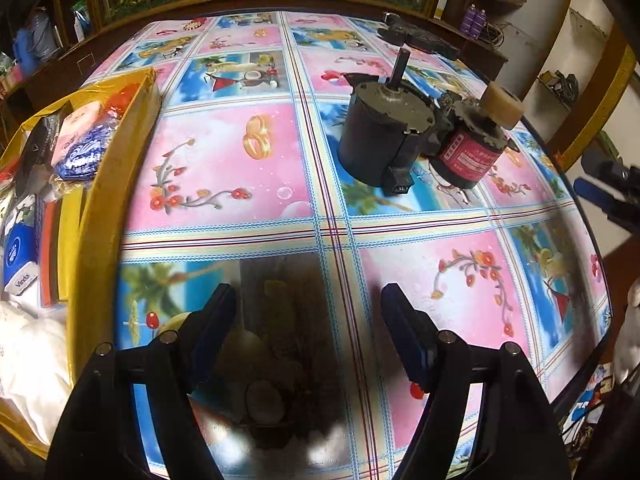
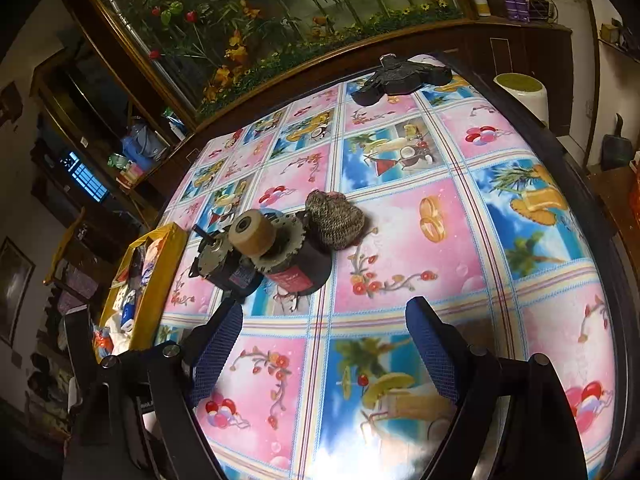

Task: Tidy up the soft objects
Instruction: 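Grasp the brown knitted scrubber ball with the right tool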

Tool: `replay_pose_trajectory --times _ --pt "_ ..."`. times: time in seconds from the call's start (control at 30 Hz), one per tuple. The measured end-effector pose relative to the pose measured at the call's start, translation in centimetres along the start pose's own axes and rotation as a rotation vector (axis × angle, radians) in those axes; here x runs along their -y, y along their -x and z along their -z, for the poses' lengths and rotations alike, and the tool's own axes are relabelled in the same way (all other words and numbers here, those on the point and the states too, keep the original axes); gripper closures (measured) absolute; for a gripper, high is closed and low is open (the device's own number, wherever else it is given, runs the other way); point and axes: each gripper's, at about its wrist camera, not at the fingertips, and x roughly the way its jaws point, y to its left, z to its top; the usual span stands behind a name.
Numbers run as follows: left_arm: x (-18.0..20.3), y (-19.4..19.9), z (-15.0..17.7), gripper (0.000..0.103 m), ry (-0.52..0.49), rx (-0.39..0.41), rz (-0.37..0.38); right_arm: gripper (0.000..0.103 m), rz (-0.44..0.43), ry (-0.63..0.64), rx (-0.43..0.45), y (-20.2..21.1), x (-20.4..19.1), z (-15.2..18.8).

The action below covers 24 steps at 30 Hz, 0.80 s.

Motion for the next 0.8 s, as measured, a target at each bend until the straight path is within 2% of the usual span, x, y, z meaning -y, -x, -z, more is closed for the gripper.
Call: replay_pose_trajectory --times 0.03,0.13,0.2,0.4,0.53,0.63,0.67,0.7,0.77,0.8 --pt "-0.1 0.0 0.0 0.027 0.001 0.0 0.006 0.019 0.009 -0.002 -0.003 -0.5 0.1 -0.6" --pt "-0.2 -0.2 0.1 0.014 -0.003 0.009 0.029 0.019 -0.005 -0.044 -0.027 -1.9 0.8 -2.0" --pt "0.0 -0.6 0.3 0.0 -0.013 0.004 0.032 0.019 -0.048 -0.087 -0.047 -3.0 1.4 -2.8" --pt "1.0 -1.2 0.3 0.0 -0.076 -0.008 -0.035 0.019 -0.077 -0.143 -0.076 -6.1 2.4 -4.8" --pt "1.2 -1.2 0.4 0.0 -0.081 -0.008 -0.037 0.019 -0.095 -0.214 -0.12 -9.1 3.1 -6.0" --pt "0.5 -0.6 0.3 0.0 -0.052 0.001 0.052 0.019 -0.135 -0.247 -0.16 -11.3 3.2 -6.9" --pt "0.1 -0.2 0.1 0.002 -0.032 -0.01 0.122 0.021 -0.148 -0.255 -0.175 -12.3 3.2 -7.3" --pt "-0.2 0.0 -0.4 0.005 -0.009 -0.019 0.185 0.026 -0.16 -0.257 -0.191 -13.2 3.1 -7.7" --pt "-0.8 0.9 -1.6 0.005 0.025 -0.002 0.233 0.038 -0.159 -0.245 -0.214 -14.8 2.7 -8.3" --pt "-1.0 1.5 -2.6 0.005 0.032 0.024 0.228 0.051 -0.153 -0.231 -0.216 -15.5 2.6 -8.7"
